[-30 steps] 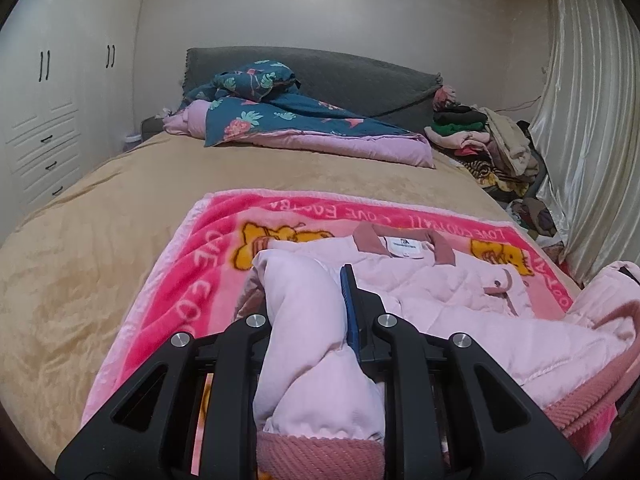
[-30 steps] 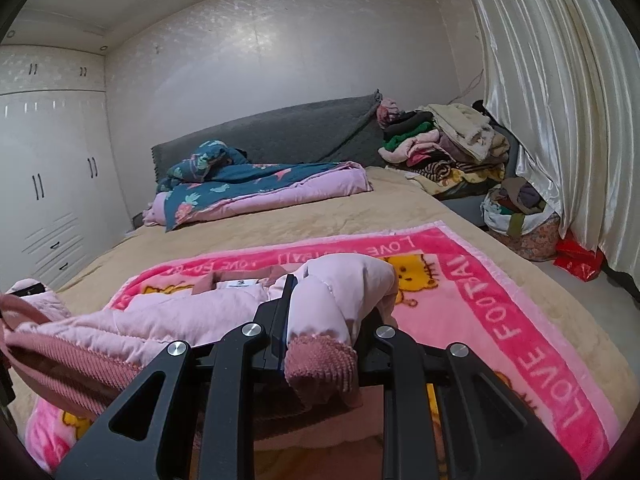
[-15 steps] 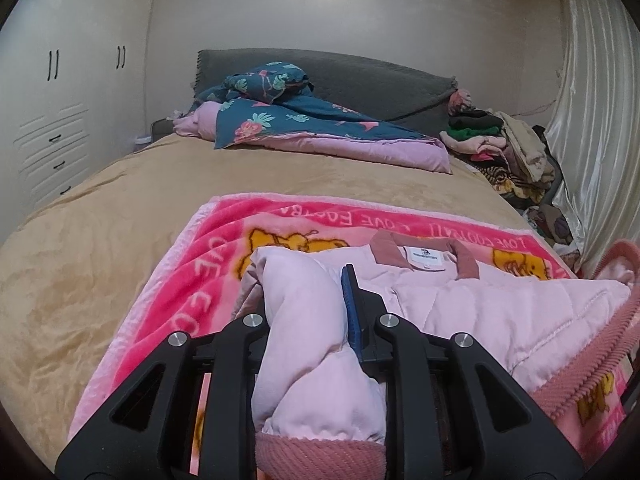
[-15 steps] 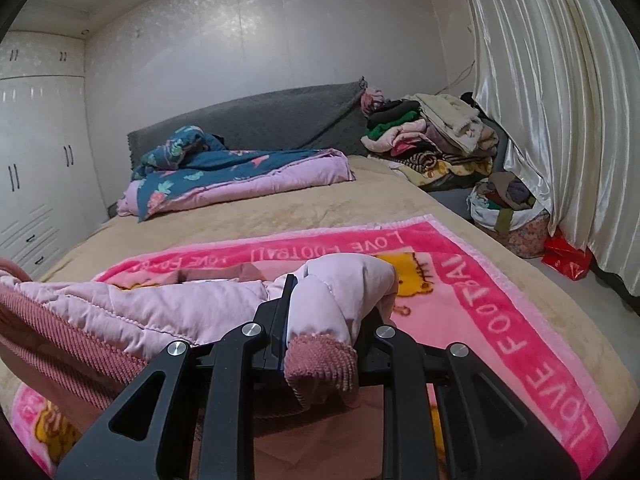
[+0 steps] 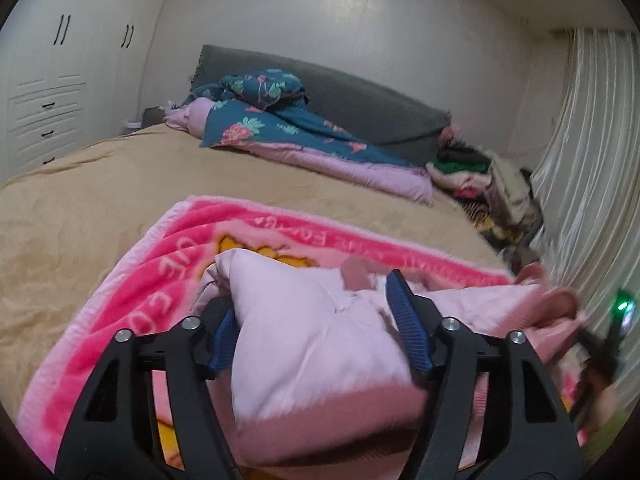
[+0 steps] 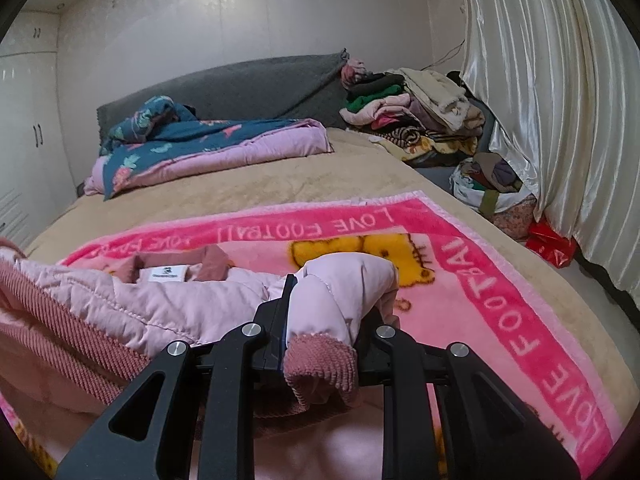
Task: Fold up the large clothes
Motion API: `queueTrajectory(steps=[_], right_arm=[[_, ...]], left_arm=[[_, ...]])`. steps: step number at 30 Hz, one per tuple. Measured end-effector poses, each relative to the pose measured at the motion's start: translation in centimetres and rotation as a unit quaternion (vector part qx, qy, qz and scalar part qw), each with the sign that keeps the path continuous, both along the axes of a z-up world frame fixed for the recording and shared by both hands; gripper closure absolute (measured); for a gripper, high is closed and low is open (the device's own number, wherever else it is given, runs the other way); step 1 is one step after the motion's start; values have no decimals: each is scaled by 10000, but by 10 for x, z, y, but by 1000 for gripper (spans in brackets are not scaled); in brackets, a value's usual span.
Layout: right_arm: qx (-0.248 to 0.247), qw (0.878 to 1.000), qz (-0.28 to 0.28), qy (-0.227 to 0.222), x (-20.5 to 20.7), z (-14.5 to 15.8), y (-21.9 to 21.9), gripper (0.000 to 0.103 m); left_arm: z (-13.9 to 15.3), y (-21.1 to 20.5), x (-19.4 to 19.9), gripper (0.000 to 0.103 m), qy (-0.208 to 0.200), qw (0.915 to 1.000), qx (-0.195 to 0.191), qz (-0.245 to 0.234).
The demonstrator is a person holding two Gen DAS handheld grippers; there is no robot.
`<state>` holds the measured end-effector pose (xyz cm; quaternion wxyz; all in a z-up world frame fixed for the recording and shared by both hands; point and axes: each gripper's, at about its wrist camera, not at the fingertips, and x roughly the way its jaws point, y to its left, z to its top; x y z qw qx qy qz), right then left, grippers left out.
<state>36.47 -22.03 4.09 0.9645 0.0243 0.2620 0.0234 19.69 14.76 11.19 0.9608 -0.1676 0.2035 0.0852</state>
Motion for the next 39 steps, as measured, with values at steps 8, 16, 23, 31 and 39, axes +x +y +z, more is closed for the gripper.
queueTrajectory(steps=[8,16,23,31,39], right_arm=[[-39,9998,-76,177,21,-11,9,83],[238,9989,-136,373,39,-14,9,72],[302,9993,32,-209,21,12,8,17],[243,9985,387,-293,-20,12,-14,6],[93,9968,627,477,-41,-42,-28,6]], left_arm=[[0,2,-5,31,-187,9997,136,-54],[-4,17,-5,21,-141,9996,224,68],[-34,33,7,18,340,9994,56,86],[-57,43,10,10,773,9970,88,55],[-88,59,10,10,1097,9938,-182,-81]])
